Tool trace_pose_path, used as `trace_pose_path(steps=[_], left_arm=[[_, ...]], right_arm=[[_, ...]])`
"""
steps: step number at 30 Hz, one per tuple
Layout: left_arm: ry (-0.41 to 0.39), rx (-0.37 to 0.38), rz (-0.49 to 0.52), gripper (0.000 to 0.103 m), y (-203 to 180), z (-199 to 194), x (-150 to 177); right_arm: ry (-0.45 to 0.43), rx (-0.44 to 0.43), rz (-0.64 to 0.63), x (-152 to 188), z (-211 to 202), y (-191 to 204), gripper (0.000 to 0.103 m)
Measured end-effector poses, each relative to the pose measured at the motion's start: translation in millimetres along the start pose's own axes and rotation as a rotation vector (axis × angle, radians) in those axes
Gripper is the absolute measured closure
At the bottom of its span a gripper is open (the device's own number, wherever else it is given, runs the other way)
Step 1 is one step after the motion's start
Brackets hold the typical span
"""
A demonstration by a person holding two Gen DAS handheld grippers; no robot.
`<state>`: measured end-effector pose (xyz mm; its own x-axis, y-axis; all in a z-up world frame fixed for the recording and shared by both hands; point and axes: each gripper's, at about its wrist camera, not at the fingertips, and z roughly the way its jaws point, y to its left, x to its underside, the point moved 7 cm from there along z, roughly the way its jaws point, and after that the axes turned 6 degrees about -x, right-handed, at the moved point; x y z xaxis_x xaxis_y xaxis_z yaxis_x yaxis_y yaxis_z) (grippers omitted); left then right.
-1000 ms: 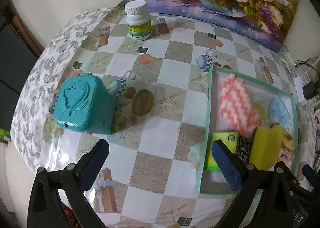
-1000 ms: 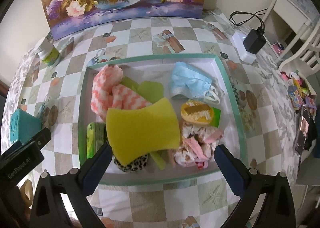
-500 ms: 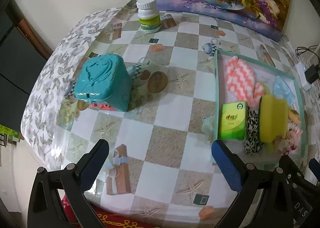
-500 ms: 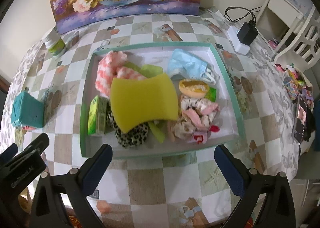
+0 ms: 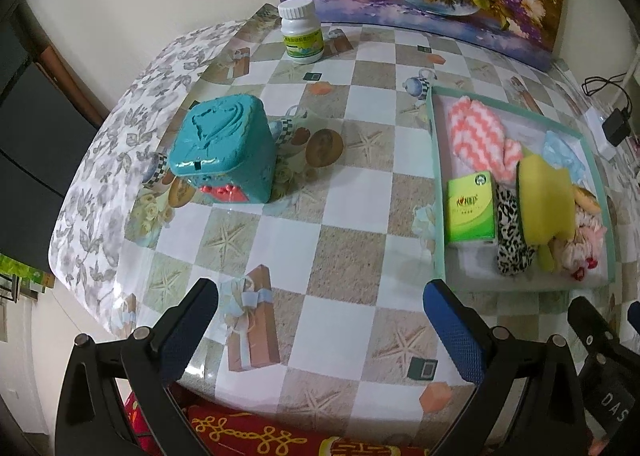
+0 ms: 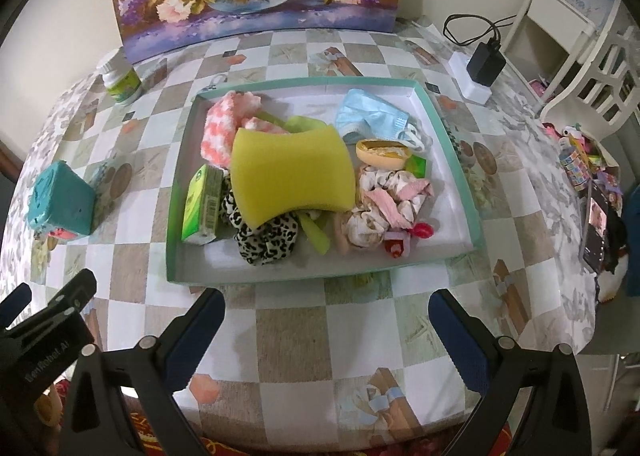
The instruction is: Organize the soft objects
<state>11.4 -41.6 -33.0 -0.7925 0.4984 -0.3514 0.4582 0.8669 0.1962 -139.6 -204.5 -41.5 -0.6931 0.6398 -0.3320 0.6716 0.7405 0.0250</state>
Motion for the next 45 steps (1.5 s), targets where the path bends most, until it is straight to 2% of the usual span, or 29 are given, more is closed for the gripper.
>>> trace_pose_path(steps=[19,45], left_arm=[[0.037,-0.001,-0.018,0.001,7.4,8.5,0.5],[0.031,0.009,-0.038,0.001,7.7,6.5,-4.7]], right_arm=[[-0.006,0.019,-0.019,-1.6,0.7,-1.8,0.0],[0.016,0.013,-0.04,-1.0,8.8,-0.8,0.0]])
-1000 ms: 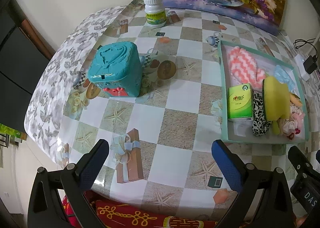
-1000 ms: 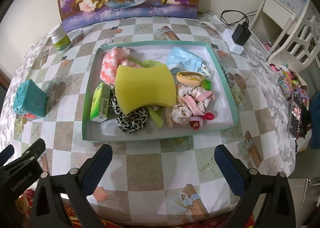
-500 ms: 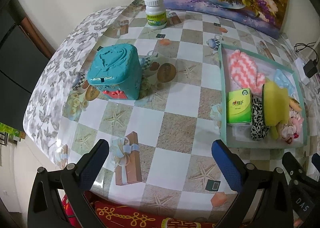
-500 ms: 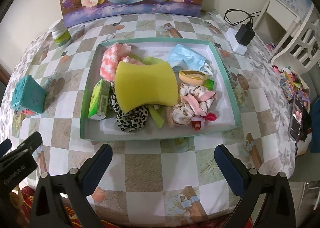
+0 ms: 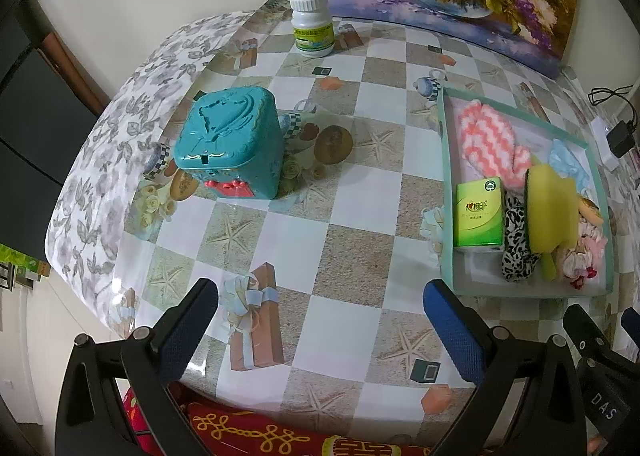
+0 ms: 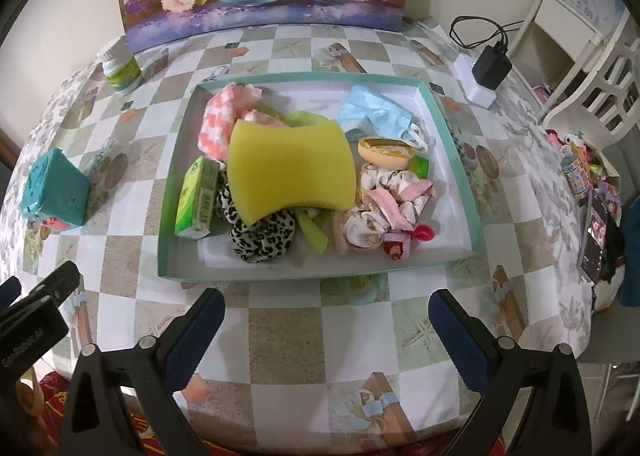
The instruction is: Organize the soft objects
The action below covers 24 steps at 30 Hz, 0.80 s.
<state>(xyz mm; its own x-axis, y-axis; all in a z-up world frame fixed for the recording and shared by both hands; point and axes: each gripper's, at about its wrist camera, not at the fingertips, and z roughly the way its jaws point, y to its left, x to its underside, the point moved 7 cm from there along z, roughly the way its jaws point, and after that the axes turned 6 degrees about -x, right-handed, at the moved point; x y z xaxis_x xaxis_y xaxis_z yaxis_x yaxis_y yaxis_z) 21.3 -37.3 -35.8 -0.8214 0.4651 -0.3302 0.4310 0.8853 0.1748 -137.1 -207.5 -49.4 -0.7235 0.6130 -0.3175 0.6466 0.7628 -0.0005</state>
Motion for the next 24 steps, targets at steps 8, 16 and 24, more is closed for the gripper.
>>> trace_pose_path(steps=[8,16,24], left_arm=[[0.006,0.002,-0.004,0.001,1.1,1.1,-0.1],[0.011,0.004,-0.006,0.001,0.8,1.6,0.2],[0.02,0.014,-0.008,0.001,1.6,3.1,0.6]], right_arm=[[0.001,-0.001,-0.006,-0.1,0.4,0.6,0.0],[0.003,0.002,-0.004,-0.7,0.8,-1.2,0.0],[0.002,0.002,0.001,-0.8,0.7,-4.5,0.0]])
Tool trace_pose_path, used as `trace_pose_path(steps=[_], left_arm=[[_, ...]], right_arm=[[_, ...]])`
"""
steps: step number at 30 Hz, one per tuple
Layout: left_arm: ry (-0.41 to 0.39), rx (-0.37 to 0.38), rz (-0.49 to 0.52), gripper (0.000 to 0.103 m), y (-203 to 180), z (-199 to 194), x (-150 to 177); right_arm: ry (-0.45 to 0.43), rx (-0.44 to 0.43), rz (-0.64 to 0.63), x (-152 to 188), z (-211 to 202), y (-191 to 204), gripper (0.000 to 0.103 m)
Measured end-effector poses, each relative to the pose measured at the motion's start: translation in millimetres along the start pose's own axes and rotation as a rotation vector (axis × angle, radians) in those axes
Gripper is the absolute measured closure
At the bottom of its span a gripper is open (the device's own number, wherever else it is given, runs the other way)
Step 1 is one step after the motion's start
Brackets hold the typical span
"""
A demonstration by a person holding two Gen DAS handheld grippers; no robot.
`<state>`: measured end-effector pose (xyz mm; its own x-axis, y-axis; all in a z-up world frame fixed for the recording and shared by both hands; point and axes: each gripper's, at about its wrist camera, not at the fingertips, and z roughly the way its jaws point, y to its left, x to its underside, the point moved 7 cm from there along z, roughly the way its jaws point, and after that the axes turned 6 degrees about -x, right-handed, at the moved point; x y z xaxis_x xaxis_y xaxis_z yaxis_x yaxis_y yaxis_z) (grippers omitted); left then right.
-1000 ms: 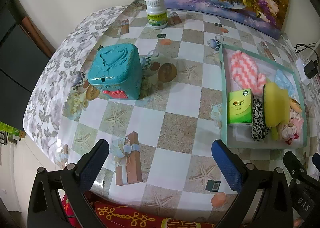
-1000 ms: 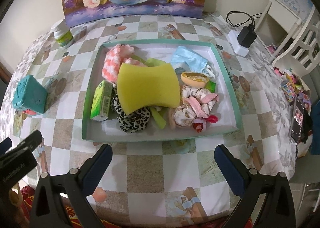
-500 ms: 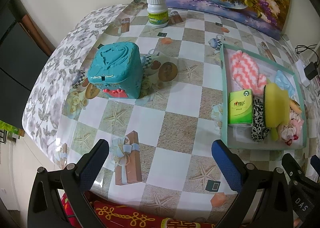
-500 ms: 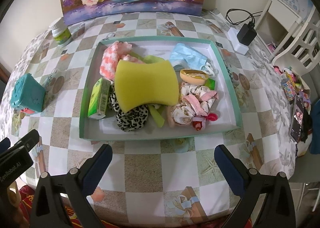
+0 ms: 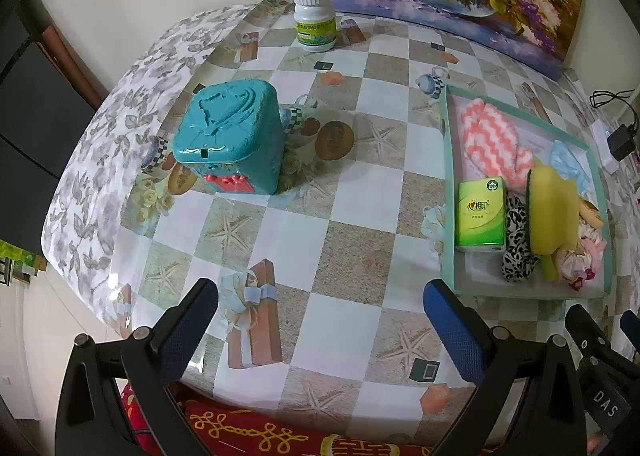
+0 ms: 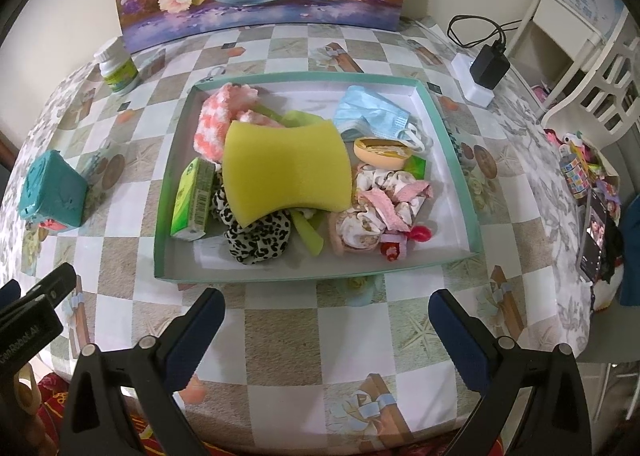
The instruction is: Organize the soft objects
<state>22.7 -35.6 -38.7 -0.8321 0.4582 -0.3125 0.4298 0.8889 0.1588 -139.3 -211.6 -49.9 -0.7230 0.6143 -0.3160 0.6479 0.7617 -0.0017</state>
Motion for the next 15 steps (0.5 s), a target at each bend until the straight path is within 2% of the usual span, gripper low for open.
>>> trace_pose_path(steps=[8,15], left_arm=[[0.009,0.009,-0.005,0.001,0.0,1.4,0.8],[-0.022,0.019,-0.001,0.001,-1.3,-4.9,-1.8]], right_arm=[[0.002,0.004,0.012,0.3,0.9,-1.6,0.0],[0.002,0.004,0.011,0.2,0.9,-1.3,0.0]])
